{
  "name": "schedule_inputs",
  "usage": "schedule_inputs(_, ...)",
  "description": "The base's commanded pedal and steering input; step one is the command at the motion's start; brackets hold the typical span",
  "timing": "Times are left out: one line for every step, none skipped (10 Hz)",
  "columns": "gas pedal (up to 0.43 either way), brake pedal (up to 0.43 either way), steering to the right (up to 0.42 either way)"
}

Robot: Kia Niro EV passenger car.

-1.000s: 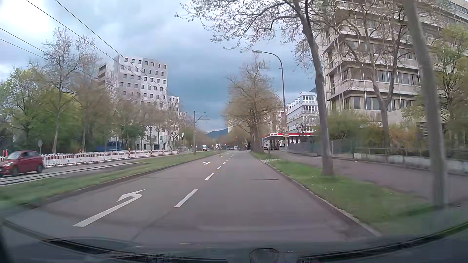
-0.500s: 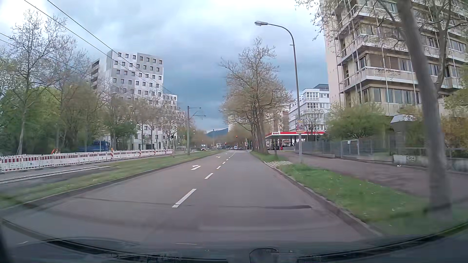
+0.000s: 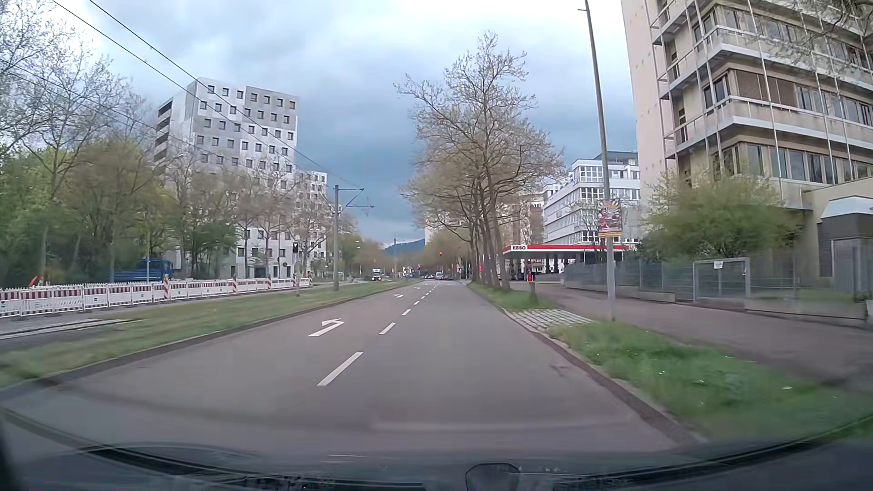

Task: Follow the waypoints while adhering to traffic rules and regulations

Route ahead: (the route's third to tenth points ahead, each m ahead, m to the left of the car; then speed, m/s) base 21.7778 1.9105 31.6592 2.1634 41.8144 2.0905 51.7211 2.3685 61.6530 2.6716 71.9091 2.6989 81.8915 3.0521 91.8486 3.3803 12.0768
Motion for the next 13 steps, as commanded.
schedule_inputs(0.079,0.0,0.0)
schedule_inputs(0.079,0.0,0.0)
schedule_inputs(0.039,0.0,0.0)
schedule_inputs(0.039,0.0,0.0)
schedule_inputs(0.039,0.0,0.0)
schedule_inputs(0.039,0.0,0.0)
schedule_inputs(0.039,0.0,0.0)
schedule_inputs(0.028,0.0,0.0)
schedule_inputs(0.028,0.0,0.0)
schedule_inputs(0.028,0.0,0.0)
schedule_inputs(0.02,0.0,0.0)
schedule_inputs(0.02,0.0,0.0)
schedule_inputs(0.02,0.0,0.0)
